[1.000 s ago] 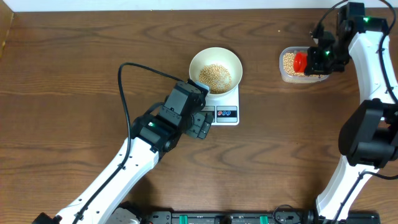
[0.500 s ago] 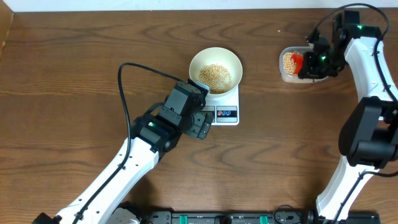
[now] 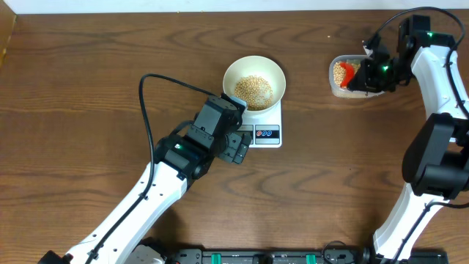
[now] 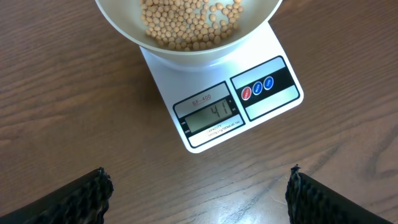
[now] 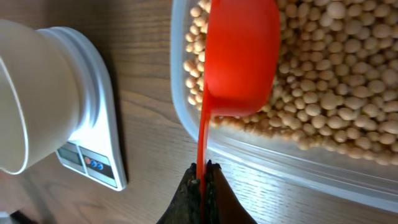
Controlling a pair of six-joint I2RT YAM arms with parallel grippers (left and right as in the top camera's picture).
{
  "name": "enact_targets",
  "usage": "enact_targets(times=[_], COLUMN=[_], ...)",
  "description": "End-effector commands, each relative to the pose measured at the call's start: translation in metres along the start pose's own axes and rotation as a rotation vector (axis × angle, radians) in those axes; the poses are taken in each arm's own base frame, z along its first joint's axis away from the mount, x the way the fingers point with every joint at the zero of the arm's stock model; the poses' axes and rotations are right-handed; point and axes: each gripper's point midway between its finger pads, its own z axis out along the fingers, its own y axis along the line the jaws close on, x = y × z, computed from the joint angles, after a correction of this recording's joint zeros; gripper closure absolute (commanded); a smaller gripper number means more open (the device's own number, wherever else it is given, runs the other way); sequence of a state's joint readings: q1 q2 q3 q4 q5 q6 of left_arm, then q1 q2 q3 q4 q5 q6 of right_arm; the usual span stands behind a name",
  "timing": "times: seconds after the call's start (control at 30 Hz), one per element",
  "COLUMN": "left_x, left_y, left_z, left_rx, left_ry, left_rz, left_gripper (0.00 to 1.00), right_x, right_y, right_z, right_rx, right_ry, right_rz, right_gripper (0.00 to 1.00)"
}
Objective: Scoop item into bowl and weigh 50g on scale
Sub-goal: 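Scoop more soybeans from the tub with the red scoop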
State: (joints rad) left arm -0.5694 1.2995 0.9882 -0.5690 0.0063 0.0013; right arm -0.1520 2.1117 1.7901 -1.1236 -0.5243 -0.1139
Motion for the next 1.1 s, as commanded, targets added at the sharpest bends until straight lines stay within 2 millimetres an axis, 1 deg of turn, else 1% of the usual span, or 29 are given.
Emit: enact_targets(times=[0.0, 0.23, 0.37, 0.47, 0.53, 0.67, 0.93, 1.03, 1.07], left_x=[-0.001, -0.001, -0.001, -0.001, -0.001, -0.001, -0.001, -0.001, -0.001], left_y=[0.0, 0.0, 0.0, 0.0, 0.0, 0.0, 0.0, 0.0, 0.0], left_z=[-0.002, -0.002, -0.002, -0.002, -0.002, -0.002, -0.002, -0.002, -0.002], left_rx=[0.007, 0.007, 0.007, 0.007, 0.007, 0.007, 0.007, 0.007, 0.007], left_ry=[-0.007, -0.007, -0.007, -0.007, -0.007, -0.007, -0.007, -0.007, -0.007], left_rz=[0.01, 0.01, 0.01, 0.01, 0.01, 0.01, 0.01, 0.01, 0.01], left_gripper=[0.08, 0.08, 0.08, 0.08, 0.08, 0.08, 0.08, 0.08, 0.08], right_x=[0.001, 0.006, 0.006, 0.003, 0.0, -0.005, -0.01, -0.013, -0.014], right_y=[0.013, -0.016, -0.033, -0.037, -0.032, -0.011, 0.007, 0.017, 0.023], right_z=[-0.002, -0.01, -0.026, -0.039, -0.048, -0.062, -0.073, -0.078, -0.081], right_rx=[-0.049, 0.048, 0.052, 0.011, -0.054, -0.201, -0.335, -0.404, -0.442], right_ry=[-0.006, 0.002, -0.026, -0.065, -0.095, -0.143, -0.184, -0.206, -0.217], right_rz=[0.016, 0.089, 0.136, 0.161, 0.142, 0.076, 0.06, 0.04, 0.027], right_gripper=[0.99, 0.99, 0.99, 0.99, 0.99, 0.99, 0.99, 0.99, 0.99])
